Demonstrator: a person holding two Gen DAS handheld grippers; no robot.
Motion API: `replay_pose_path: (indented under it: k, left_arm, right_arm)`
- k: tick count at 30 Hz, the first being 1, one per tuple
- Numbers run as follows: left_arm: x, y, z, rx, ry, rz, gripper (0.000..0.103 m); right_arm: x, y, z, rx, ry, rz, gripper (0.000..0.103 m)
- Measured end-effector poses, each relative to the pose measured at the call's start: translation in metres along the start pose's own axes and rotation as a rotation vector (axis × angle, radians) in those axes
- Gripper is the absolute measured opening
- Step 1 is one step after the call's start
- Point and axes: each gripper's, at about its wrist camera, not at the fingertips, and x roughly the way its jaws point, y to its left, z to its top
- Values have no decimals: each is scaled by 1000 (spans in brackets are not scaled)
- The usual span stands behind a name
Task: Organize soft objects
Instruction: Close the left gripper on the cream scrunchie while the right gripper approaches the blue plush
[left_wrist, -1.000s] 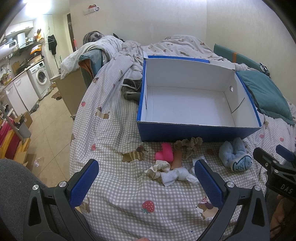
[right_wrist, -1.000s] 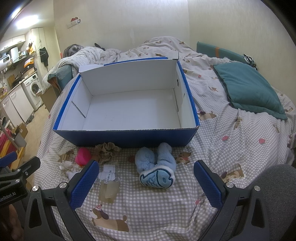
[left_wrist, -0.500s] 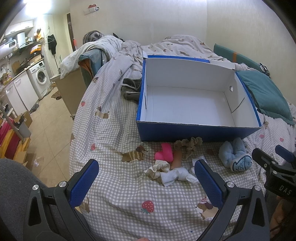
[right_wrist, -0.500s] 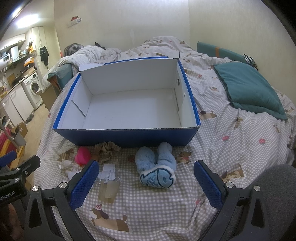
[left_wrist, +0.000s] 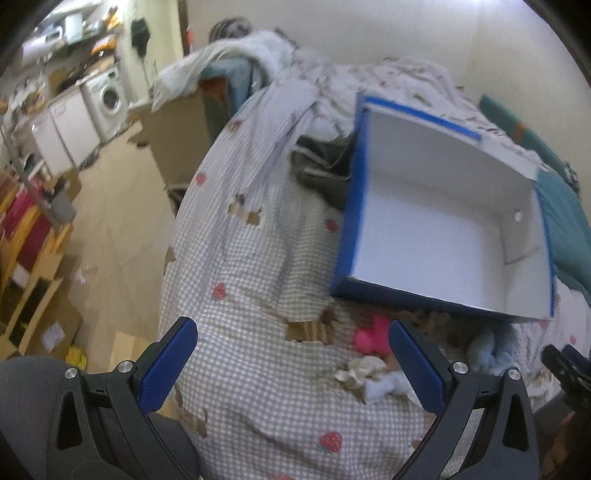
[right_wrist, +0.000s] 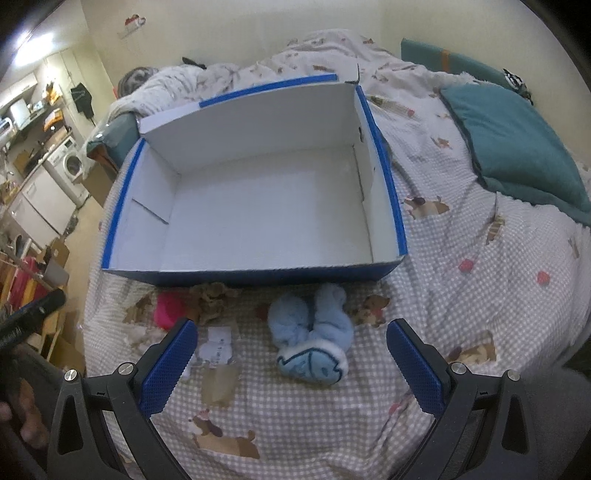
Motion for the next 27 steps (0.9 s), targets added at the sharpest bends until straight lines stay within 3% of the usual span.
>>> replay_pose_path:
  k: [1, 5, 8, 10, 11, 17, 19, 20, 21, 27]
  left_arm:
    - [8, 1, 2, -3, 33, -11, 101]
    - [41, -6, 0, -15, 185, -99, 76]
    - [61, -24, -9, 8, 281, -152, 74]
    - [71, -36, -14, 37, 307, -175, 62]
    - [75, -40, -15, 46, 311, -177, 50]
    - [90, -55, -29, 54, 379, -230, 48]
    - [93, -57, -33, 54, 395, -240, 38]
    - [94, -57, -35, 52, 406, -243, 19]
    - [95, -56, -35, 45, 410, -248, 11]
    - [54, -40, -19, -12, 267, -309, 8]
  right_arm:
    - [2, -2, 3, -2, 1, -3, 103]
    - [14, -10, 7, 13, 17, -21, 103]
    - [27, -18, 3, 49, 52, -23, 103]
    - [35, -22, 0, 71, 78, -26, 103]
    - [38, -23, -1, 77, 87, -28, 103]
    - [43, -14, -4, 36, 89, -50, 103]
    - [47, -11, -4, 31, 96, -51, 103]
    - [48, -11, -4, 32, 100, -51, 103]
    - [48, -10, -4, 34, 103, -52, 103]
    - [49, -22, 1, 83, 105, -43, 103]
